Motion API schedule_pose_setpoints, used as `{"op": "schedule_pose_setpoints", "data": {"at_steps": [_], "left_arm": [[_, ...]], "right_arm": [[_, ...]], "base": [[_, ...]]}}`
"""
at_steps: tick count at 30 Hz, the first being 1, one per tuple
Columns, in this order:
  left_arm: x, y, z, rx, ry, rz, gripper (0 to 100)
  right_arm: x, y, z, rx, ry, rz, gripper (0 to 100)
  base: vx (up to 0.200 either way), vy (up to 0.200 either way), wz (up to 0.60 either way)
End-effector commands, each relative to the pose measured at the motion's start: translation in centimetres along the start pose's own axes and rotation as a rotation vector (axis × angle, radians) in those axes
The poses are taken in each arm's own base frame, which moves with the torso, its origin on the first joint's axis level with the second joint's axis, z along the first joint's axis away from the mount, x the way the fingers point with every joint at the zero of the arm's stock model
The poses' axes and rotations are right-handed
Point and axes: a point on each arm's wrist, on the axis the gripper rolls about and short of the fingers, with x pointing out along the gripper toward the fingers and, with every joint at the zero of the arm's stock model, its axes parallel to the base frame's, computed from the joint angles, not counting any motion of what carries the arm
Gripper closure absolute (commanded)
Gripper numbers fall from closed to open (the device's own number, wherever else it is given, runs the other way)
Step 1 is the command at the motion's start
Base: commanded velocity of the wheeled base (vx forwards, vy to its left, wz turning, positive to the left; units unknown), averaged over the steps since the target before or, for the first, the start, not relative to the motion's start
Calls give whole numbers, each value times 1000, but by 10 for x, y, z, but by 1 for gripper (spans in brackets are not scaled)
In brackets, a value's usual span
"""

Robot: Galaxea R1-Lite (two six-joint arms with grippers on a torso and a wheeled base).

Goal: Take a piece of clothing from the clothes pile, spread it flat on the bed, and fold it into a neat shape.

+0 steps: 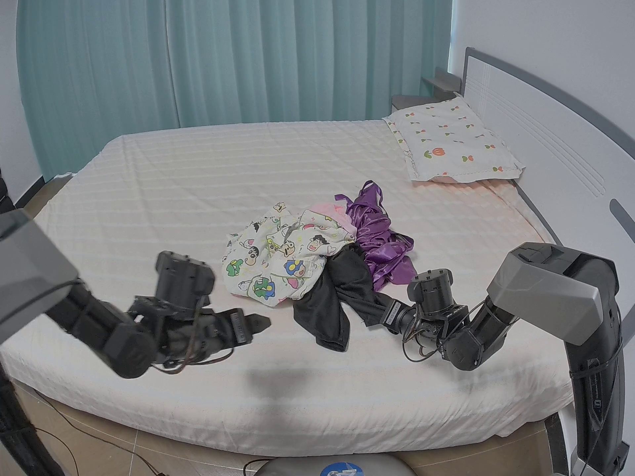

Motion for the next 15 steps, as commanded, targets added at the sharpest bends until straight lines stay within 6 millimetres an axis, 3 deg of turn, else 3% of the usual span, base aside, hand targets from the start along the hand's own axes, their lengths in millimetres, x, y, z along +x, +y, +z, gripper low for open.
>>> {"op": "schedule_pose_setpoints", "data": {"at_steps": [1,3,6,15], "left_arm": [[110,-44,-51,-35,44,0,0],[114,-48,-51,-37,42,-11,0],[137,-48,-56,-39,38,-4,0],[161,-65,-54,-28,33,3,0]], "right_arm": [[0,1,-1,-3,0,1,100],[0,1,-1,-5,0,1,100],[0,2,-3,-11,3,2,100],[1,2,-5,-12,-16,17,100]], "base": [[0,0,0],[0,0,0],[0,0,0],[0,0,0]]}}
